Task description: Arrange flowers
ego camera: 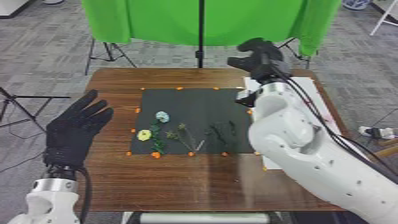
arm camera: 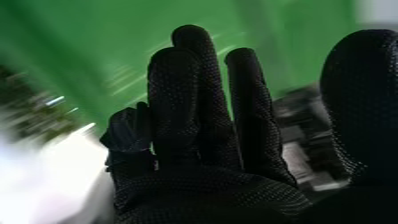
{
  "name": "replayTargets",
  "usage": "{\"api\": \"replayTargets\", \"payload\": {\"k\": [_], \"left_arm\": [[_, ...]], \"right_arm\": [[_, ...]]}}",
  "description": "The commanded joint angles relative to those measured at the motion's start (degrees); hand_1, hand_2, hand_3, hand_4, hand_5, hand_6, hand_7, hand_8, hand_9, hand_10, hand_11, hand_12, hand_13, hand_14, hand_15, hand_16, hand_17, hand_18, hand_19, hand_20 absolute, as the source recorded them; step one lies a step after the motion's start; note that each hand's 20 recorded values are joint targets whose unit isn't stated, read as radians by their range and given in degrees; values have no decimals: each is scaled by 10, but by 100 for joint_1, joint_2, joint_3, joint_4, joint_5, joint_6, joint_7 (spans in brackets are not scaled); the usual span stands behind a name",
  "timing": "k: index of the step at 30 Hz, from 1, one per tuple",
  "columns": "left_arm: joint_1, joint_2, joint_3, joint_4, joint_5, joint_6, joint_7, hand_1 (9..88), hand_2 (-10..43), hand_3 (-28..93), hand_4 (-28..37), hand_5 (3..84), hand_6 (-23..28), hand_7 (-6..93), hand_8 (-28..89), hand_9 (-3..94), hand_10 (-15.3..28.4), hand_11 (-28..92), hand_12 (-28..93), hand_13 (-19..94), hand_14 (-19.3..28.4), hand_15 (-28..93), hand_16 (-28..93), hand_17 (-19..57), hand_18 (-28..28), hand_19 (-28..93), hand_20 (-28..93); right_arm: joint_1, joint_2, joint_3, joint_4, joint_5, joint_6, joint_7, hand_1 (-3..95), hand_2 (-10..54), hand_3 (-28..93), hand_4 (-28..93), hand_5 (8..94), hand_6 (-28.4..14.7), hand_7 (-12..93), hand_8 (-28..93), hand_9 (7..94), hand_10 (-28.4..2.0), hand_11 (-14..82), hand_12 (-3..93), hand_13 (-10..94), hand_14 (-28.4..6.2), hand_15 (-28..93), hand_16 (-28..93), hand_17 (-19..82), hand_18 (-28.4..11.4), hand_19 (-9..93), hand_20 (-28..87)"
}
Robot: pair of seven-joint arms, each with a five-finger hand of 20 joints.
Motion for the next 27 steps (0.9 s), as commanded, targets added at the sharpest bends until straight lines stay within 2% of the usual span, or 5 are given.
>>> {"api": "replayTargets", "payload": {"k": [1, 9, 15, 23, 27], "left_arm": [[141, -100, 70, -2, -83, 110, 97, 257, 59, 804, -212, 413, 115, 140, -95, 374, 212, 265, 111, 272, 283, 536, -91, -74, 265, 592, 108], [189, -58, 95, -39, -96, 146, 182, 256, 59, 804, -212, 413, 115, 140, -95, 374, 212, 265, 111, 272, 283, 537, -91, -74, 265, 592, 108], [250, -74, 120, -39, -110, 173, 185, 256, 59, 804, -212, 413, 115, 140, -95, 374, 213, 265, 111, 272, 283, 537, -91, -75, 265, 592, 108], [188, -70, 176, -10, -95, 144, 162, 256, 58, 804, -212, 413, 115, 140, -96, 375, 213, 266, 111, 272, 283, 537, -91, -75, 265, 592, 108], [225, -48, 199, -32, -117, 165, 192, 256, 58, 805, -213, 413, 115, 140, -95, 374, 212, 266, 111, 272, 283, 537, -91, -76, 265, 592, 107]], "right_arm": [[-1758, 1560, 852, 434, -224, 208, 913, 334, -95, 690, -283, 551, 9, 133, -124, 654, -160, 277, 147, 519, -145, 795, 103, 221, -213, 932, 607], [-2447, 1775, 1476, 763, -218, -441, 1125, 321, -95, 731, -283, 513, 9, 133, -126, 533, -183, 198, 133, 472, -156, 781, 79, 185, -213, 930, 593], [-2194, 1681, 1297, 1131, 76, -888, 884, 319, -95, 749, -283, 483, 10, 134, -124, 497, -190, 179, 131, 451, -161, 786, 68, 174, -212, 930, 595], [-1337, 1614, 295, 1687, -11, -742, 919, 350, -95, 749, -283, 516, 46, 157, -138, 540, -164, 173, 130, 479, -149, 776, 60, 181, -215, 926, 599], [-1100, 1541, -46, 1885, -211, -561, 1028, 411, -95, 718, -283, 628, 62, 154, -142, 638, -132, 193, 133, 545, -124, 769, 83, 216, -215, 931, 593]]}}
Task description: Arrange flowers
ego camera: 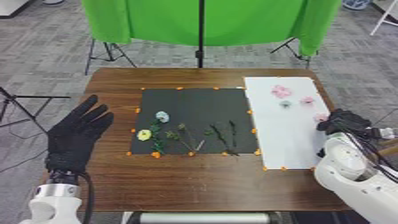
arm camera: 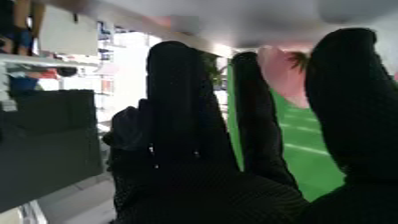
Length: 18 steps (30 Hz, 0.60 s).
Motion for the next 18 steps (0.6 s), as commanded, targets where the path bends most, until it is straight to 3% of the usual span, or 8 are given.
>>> {"api": "replayTargets", "payload": {"k": [1, 7, 10, 13, 18], "left_arm": [[69, -12, 67, 5, -45, 36, 6, 256, 58, 806, -212, 413, 115, 140, -95, 374, 212, 266, 111, 272, 283, 537, -91, -76, 265, 591, 107], [89, -44, 27, -5, -28, 36, -51, 257, 58, 804, -213, 413, 115, 139, -95, 374, 212, 267, 111, 272, 283, 537, -91, -76, 265, 592, 107], [112, -66, 20, -5, -23, 34, -75, 257, 58, 804, -212, 413, 115, 139, -95, 374, 212, 266, 111, 272, 283, 536, -92, -76, 265, 592, 107], [89, -86, 32, 9, -20, 16, -98, 256, 58, 805, -211, 412, 115, 140, -95, 374, 212, 266, 111, 272, 283, 537, -92, -76, 265, 592, 107], [76, -95, 31, 8, -9, 15, -107, 257, 58, 805, -212, 413, 115, 139, -95, 374, 212, 267, 111, 271, 283, 537, -92, -76, 265, 592, 107]], "right_arm": [[468, -147, -525, 314, -352, 326, 123, 421, -95, 712, -283, 653, 65, 150, -143, 660, -130, 197, 134, 558, -121, 770, 88, 218, -216, 932, 593], [451, -81, -624, 265, -598, 571, 71, 428, -95, 711, -283, 681, 64, 142, -135, 692, -128, 209, 141, 575, -119, 772, 101, 226, -216, 932, 594], [607, -73, -870, 327, -770, 706, 18, 471, -95, 649, -283, 717, 64, 137, -82, 717, -120, 213, 143, 592, -113, 772, 111, 231, -216, 932, 595], [657, -82, -966, 304, -794, 708, -91, 588, -95, 530, -283, 858, 69, 126, -21, 846, -83, 157, 254, 645, -86, 784, 141, 254, -207, 932, 599], [713, -79, -1057, 267, -896, 785, -134, 610, -95, 517, -283, 887, 66, 126, -5, 898, -70, 160, 304, 668, -77, 800, 157, 261, -198, 932, 604]]}}
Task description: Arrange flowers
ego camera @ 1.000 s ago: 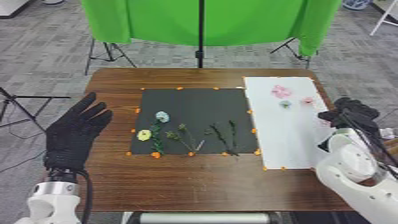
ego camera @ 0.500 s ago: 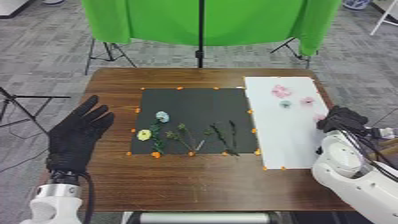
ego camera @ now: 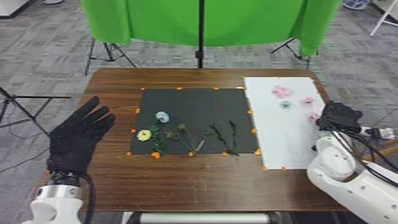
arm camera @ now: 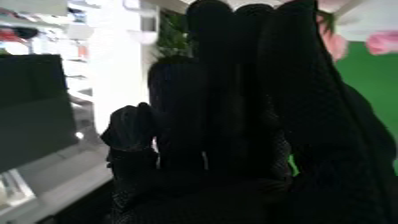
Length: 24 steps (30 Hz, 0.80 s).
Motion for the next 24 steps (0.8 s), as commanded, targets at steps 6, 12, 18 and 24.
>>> {"api": "replayTargets", "payload": {"k": [6, 12, 18, 24], "left_arm": [[93, -70, -28, -14, -13, 36, -70, 257, 59, 805, -211, 413, 115, 139, -95, 373, 212, 265, 110, 271, 282, 536, -92, -77, 265, 591, 107], [86, -78, -41, -10, 4, 27, -82, 257, 59, 804, -211, 412, 115, 139, -94, 374, 212, 268, 111, 271, 283, 536, -91, -77, 265, 591, 107], [55, -55, -10, -1, -4, 10, -58, 258, 58, 804, -211, 413, 115, 139, -94, 374, 212, 266, 111, 271, 283, 537, -91, -77, 265, 591, 108], [81, -25, -10, -6, -31, 51, 8, 257, 58, 805, -211, 413, 115, 139, -95, 374, 212, 266, 111, 271, 283, 537, -91, -77, 265, 590, 108]], "right_arm": [[-16, -24, 198, -293, -112, -93, 7, 493, -95, 652, -283, 812, 30, 139, -8, 817, -87, 258, 255, 640, -96, 812, 159, 253, -207, 932, 623], [204, -124, 200, -321, -82, -331, -65, 370, -95, 788, -283, 661, -29, 150, -126, 662, -130, 376, 167, 548, -130, 842, 132, 222, -222, 932, 631], [575, -270, -28, -171, 128, -675, -278, 351, -95, 796, -283, 593, -44, 142, -123, 603, -150, 371, 156, 510, -142, 846, 116, 200, -231, 931, 630], [757, -374, -107, 24, 391, -1128, -269, 357, -95, 786, -283, 588, -31, 150, -125, 598, -150, 374, 153, 505, -145, 847, 106, 195, -233, 931, 627]]}}
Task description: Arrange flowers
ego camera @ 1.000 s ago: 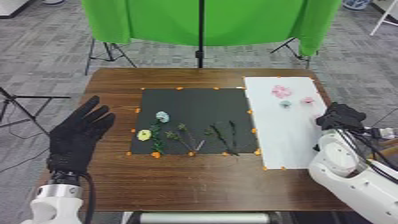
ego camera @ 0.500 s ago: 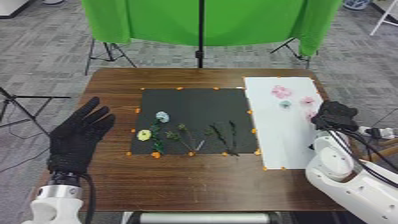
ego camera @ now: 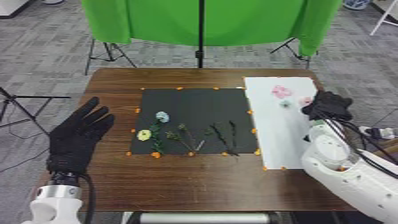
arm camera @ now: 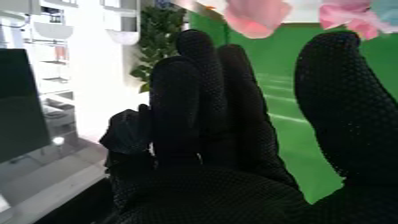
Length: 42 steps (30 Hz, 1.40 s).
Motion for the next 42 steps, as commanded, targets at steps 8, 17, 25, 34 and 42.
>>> {"api": "replayTargets", "payload": {"k": [8, 17, 25, 34, 42], "left_arm": [[60, -24, -8, -6, -11, 28, 6, 257, 58, 805, -210, 413, 115, 139, -95, 373, 212, 266, 111, 271, 284, 537, -91, -77, 265, 590, 108], [37, -23, -5, -3, -24, 25, 21, 258, 57, 805, -212, 413, 115, 139, -95, 374, 212, 266, 111, 271, 283, 536, -91, -77, 265, 590, 109], [116, -2, -97, -1, -73, 84, 25, 257, 57, 805, -211, 413, 114, 139, -94, 374, 213, 266, 111, 271, 283, 536, -91, -77, 265, 589, 110], [369, -17, -265, -77, -128, 161, 151, 257, 57, 805, -211, 412, 115, 138, -94, 373, 213, 264, 111, 271, 283, 536, -91, -77, 265, 589, 110], [174, 32, -194, -24, -95, 107, 60, 255, 57, 806, -212, 412, 114, 139, -95, 374, 212, 266, 111, 271, 283, 537, -91, -77, 265, 589, 111]], "right_arm": [[150, -342, 182, 328, 585, -937, 183, 375, -95, 783, -283, 612, -7, 158, -130, 655, -143, 328, 142, 540, -141, 819, 103, 208, -242, 927, 620], [235, -414, -198, 524, 302, 33, 166, 583, -95, 616, -283, 827, 30, 166, 4, 911, -67, 115, 299, 766, -47, 670, 203, 321, -243, 932, 607], [299, -322, -292, -532, -265, 770, -451, 611, -95, 635, -283, 911, 21, 163, 37, 937, -51, 221, 266, 846, -33, 633, 227, 375, -235, 932, 618], [1046, -1672, -1134, -985, -103, 409, -2172, 578, -95, 683, -283, 903, 20, 162, 47, 937, -63, 208, 294, 788, -51, 700, 239, 334, -219, 932, 631], [1278, -2788, -1573, -256, -129, -155, -2736, 556, -95, 695, -283, 887, 33, 170, 38, 937, -59, 202, 341, 721, -69, 772, 222, 282, -213, 932, 623]]}}
